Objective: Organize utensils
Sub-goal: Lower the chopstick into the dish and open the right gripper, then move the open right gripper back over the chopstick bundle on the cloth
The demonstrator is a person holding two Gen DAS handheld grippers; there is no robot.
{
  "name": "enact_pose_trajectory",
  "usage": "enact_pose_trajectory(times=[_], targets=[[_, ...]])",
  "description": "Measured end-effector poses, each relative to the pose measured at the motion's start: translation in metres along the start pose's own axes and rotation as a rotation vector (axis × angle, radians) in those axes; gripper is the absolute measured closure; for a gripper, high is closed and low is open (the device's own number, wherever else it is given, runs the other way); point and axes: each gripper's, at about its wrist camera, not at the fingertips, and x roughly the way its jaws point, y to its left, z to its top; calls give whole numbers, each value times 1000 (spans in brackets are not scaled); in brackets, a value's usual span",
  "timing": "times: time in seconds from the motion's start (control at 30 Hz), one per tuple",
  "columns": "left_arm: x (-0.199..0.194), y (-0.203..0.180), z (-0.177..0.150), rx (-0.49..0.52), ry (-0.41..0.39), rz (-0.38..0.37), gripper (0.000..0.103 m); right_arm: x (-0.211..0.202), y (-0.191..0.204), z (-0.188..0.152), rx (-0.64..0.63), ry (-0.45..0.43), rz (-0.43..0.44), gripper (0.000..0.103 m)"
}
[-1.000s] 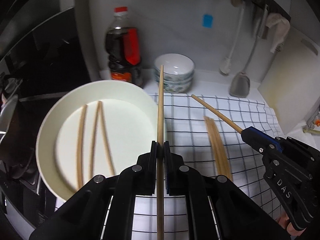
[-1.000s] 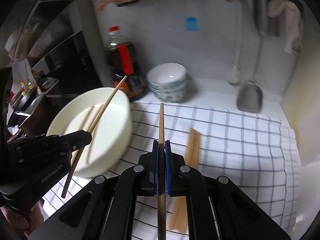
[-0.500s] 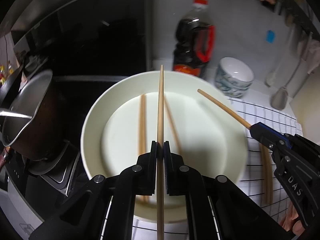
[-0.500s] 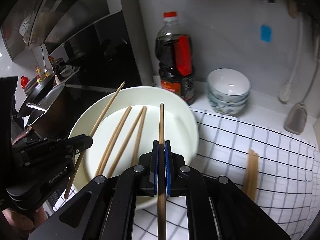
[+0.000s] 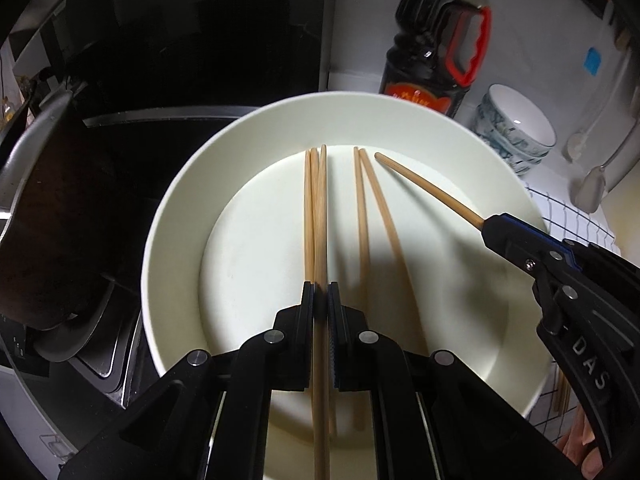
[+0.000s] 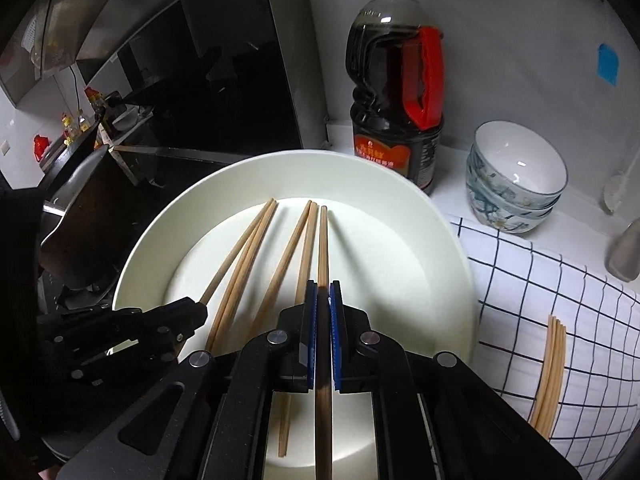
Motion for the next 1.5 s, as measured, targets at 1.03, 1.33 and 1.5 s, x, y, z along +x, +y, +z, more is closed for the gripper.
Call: enact_pose_trajectory(times=[1.03,1.33,1.5], targets=[[-41,10,-17,-66,-34,35,30,-46,-17,-24,21,-13,-26,80],[-66,-7,-32,-39,-51,21,27,-79,-29,-43,26,-31,-39,75],[-75,-17,-38,-30,-61,23,25,-93,-41,-58,47,-31,-44,72]])
